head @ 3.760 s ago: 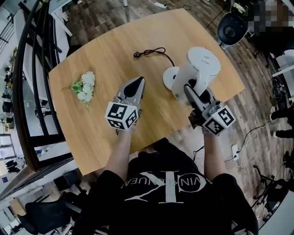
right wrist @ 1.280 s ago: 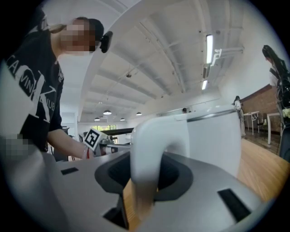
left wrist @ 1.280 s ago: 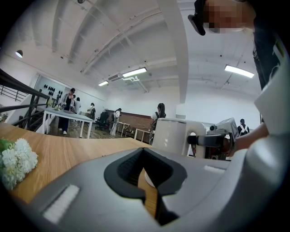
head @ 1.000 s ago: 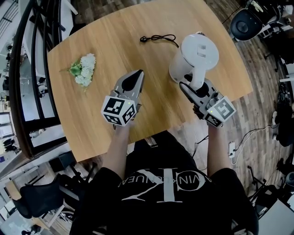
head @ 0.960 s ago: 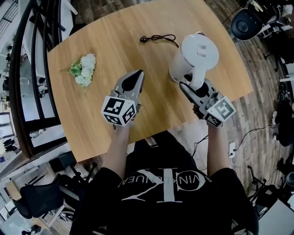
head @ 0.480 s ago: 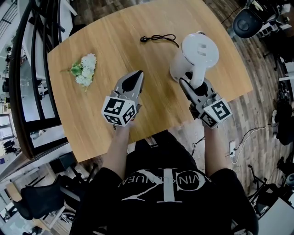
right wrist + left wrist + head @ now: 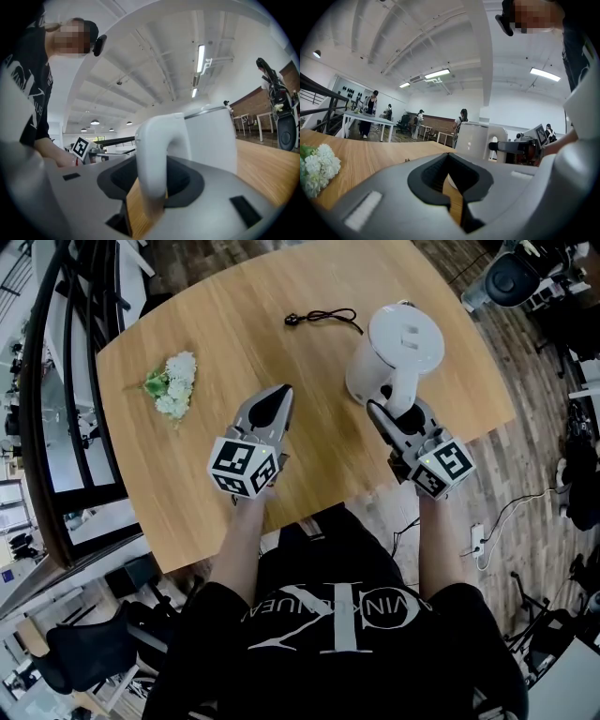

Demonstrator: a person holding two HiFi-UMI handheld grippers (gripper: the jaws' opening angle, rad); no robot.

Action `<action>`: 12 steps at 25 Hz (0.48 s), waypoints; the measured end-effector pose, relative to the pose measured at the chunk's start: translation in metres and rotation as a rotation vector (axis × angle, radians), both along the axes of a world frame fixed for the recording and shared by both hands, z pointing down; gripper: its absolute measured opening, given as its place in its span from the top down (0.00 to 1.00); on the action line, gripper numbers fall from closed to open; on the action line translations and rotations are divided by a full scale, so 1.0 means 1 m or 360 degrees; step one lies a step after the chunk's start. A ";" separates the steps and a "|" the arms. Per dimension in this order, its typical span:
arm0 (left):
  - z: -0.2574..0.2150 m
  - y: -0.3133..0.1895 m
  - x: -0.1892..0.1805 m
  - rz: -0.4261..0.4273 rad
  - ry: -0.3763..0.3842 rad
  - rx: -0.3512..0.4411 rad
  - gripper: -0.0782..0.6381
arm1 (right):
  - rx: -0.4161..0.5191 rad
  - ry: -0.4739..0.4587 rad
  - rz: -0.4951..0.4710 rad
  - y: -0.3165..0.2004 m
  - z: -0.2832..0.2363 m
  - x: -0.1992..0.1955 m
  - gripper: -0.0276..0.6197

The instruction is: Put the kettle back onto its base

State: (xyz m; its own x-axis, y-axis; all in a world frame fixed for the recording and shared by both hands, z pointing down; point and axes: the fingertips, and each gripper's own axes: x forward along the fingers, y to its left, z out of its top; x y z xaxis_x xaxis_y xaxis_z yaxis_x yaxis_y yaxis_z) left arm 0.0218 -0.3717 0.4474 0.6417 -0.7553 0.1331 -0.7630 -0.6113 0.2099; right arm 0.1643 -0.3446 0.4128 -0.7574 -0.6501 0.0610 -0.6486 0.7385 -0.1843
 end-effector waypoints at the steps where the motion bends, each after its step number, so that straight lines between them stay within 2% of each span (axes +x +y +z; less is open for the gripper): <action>1: 0.001 0.000 0.000 0.0003 -0.0002 -0.0002 0.88 | -0.0011 0.0015 0.0000 0.001 0.003 0.001 0.75; 12: 0.003 0.004 0.007 0.0046 -0.0014 -0.0013 0.88 | -0.0093 0.0089 0.0043 0.011 0.027 0.013 0.75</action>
